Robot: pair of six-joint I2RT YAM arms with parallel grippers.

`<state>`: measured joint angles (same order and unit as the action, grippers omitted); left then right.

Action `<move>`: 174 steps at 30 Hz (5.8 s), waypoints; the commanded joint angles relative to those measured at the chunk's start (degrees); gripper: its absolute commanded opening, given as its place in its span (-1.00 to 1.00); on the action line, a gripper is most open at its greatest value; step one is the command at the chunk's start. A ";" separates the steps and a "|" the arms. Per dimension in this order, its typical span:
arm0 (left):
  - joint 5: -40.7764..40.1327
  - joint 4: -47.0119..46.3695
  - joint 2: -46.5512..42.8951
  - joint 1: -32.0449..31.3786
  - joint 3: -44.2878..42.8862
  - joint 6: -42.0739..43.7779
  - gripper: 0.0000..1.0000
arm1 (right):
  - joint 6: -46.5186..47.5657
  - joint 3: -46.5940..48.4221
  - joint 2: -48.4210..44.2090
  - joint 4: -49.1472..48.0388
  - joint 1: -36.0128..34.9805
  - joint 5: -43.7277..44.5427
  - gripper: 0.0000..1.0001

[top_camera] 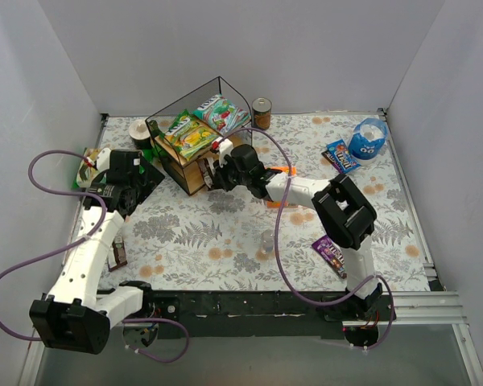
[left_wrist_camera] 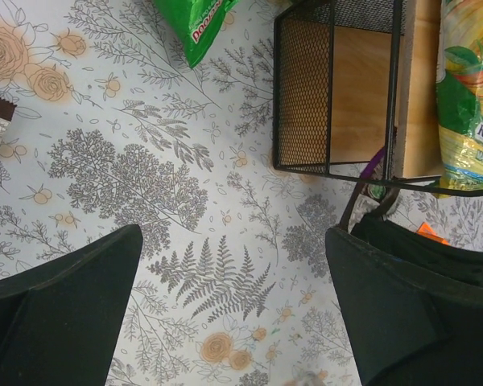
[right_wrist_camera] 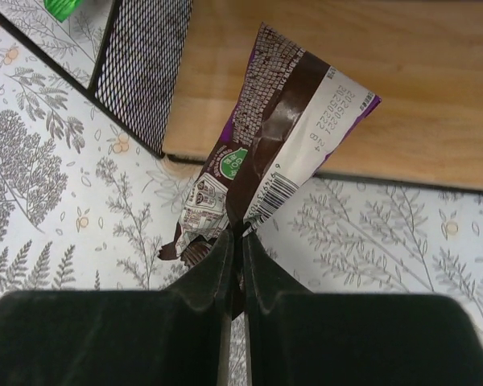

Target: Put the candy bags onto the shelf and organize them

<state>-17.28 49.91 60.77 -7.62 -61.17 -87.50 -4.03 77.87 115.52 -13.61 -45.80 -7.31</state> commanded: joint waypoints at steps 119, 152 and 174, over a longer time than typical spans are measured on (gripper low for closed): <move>7.61 7.66 0.31 -0.12 -10.90 0.32 0.96 | -57.05 11.87 19.04 -14.79 0.54 -2.36 -0.72; -9.91 13.21 4.79 7.52 2.97 -4.53 0.96 | -42.03 -5.71 -17.86 21.50 9.32 3.34 0.48; -1.97 -9.47 17.97 33.72 14.76 10.16 0.96 | -36.22 -11.50 -27.63 26.09 17.41 0.37 0.48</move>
<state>-17.98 42.74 77.65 25.26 -47.18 -78.83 -41.56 67.26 91.61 13.69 -29.58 -5.56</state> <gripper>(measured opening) 0.981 0.741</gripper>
